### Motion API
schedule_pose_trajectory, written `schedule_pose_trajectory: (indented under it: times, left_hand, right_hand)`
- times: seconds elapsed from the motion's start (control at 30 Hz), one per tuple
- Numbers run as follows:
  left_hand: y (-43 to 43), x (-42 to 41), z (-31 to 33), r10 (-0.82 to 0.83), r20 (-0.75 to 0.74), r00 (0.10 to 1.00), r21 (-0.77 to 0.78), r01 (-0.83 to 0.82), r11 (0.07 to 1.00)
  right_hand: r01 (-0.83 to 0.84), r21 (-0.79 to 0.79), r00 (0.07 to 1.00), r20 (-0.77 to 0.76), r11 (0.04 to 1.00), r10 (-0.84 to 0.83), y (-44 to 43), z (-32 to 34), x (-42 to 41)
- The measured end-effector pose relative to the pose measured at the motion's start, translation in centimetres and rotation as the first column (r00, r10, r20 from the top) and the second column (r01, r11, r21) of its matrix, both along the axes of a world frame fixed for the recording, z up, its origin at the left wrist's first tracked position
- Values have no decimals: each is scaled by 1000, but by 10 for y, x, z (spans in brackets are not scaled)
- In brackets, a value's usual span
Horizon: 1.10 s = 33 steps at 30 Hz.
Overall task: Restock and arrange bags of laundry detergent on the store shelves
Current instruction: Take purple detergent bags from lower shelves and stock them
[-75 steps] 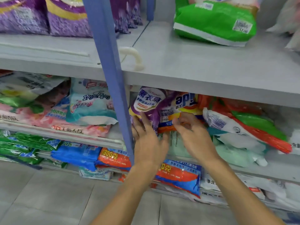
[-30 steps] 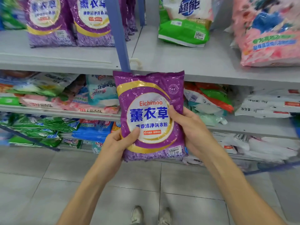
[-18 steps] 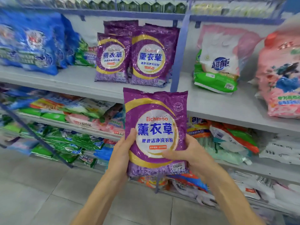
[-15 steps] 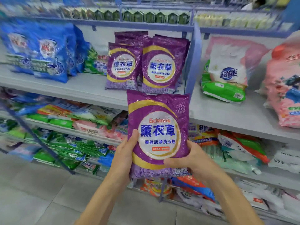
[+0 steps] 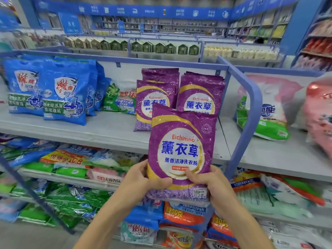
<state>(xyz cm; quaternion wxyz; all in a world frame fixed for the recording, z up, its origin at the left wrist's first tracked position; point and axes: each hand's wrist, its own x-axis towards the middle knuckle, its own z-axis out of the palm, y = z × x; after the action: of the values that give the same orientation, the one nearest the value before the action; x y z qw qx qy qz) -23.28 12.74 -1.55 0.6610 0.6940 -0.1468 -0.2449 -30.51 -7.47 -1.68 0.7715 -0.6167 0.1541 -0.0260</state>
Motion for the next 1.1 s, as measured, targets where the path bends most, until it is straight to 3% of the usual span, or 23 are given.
schedule_pose_trajectory:
  times: [0.23,0.47,0.77,0.97,1.1]
  left_hand:
    - [-19,57,27,44,-51,998,-105,-49,993]
    - [-78,137,51,60,215,975,-36,-53,998]
    - [-134,178,-3,123,307,944,36,-141,989]
    - [-140,174,-2,66,421,905,105,-121,987]
    - [-136,171,-3,36,415,909,137,-102,985]
  right_hand:
    - [69,-50,992,113,996,-63,-8,32,59]
    - [336,-205,913,311,919,-265,-54,51,115]
    - [505,-329,858,287,798,-425,-95,4,154]
    - [562,-242,819,298,791,-490,-101,-2,152]
    - [543,-448,839,275,710,-469,-96,-5,138]
